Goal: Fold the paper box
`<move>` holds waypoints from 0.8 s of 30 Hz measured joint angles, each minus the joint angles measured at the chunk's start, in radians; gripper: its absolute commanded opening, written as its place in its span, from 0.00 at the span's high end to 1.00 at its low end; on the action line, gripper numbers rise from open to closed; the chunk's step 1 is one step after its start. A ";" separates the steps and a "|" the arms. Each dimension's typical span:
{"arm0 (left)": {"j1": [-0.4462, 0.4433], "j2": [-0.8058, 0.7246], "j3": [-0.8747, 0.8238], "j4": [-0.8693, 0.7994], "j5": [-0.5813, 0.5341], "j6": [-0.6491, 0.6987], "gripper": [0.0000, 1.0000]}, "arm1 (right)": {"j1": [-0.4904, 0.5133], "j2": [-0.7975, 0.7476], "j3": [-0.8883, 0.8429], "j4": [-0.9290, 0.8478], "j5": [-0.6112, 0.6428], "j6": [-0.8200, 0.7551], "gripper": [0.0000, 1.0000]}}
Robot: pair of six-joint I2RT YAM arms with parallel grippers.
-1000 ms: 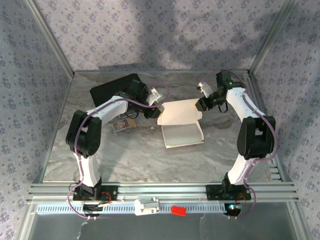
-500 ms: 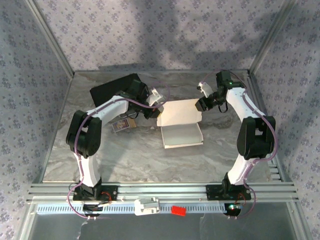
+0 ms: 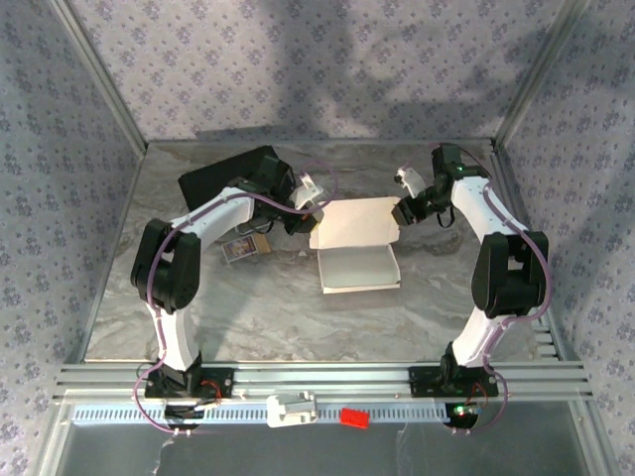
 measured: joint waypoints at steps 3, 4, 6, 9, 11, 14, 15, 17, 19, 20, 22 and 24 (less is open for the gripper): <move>0.003 0.000 0.002 -0.002 0.000 0.002 0.95 | 0.001 0.006 0.000 0.000 0.000 -0.007 0.65; 0.005 0.000 0.002 -0.002 -0.002 0.002 0.95 | 0.003 0.009 0.000 0.000 0.000 -0.009 0.66; 0.005 0.000 0.002 -0.002 -0.004 0.001 0.95 | 0.005 0.015 0.000 -0.002 0.000 -0.014 0.67; 0.007 0.000 0.004 -0.002 -0.011 -0.001 0.95 | 0.014 0.019 0.000 -0.007 0.001 -0.019 0.73; 0.007 0.000 0.004 -0.001 -0.016 -0.003 0.95 | 0.021 0.019 0.001 -0.009 0.002 -0.023 0.79; 0.011 0.000 0.006 -0.001 -0.026 -0.016 0.95 | 0.029 0.019 0.004 -0.011 0.008 -0.019 0.89; 0.011 0.000 0.006 0.003 -0.034 -0.025 0.95 | 0.031 0.021 0.008 -0.012 0.007 -0.017 0.93; 0.011 0.000 0.008 0.009 -0.058 -0.049 0.95 | 0.038 0.025 0.021 -0.014 0.010 -0.008 1.00; 0.007 0.000 0.020 0.017 -0.096 -0.084 0.99 | 0.043 0.029 0.033 -0.013 0.016 0.007 1.00; 0.005 0.000 0.026 0.021 -0.118 -0.102 1.00 | 0.045 0.031 0.040 -0.013 0.016 0.021 1.00; -0.004 0.000 0.046 0.021 -0.171 -0.146 1.00 | 0.050 0.035 0.060 -0.011 0.019 0.056 1.00; -0.015 0.001 0.070 0.018 -0.224 -0.198 1.00 | 0.060 0.042 0.084 -0.010 0.036 0.095 1.00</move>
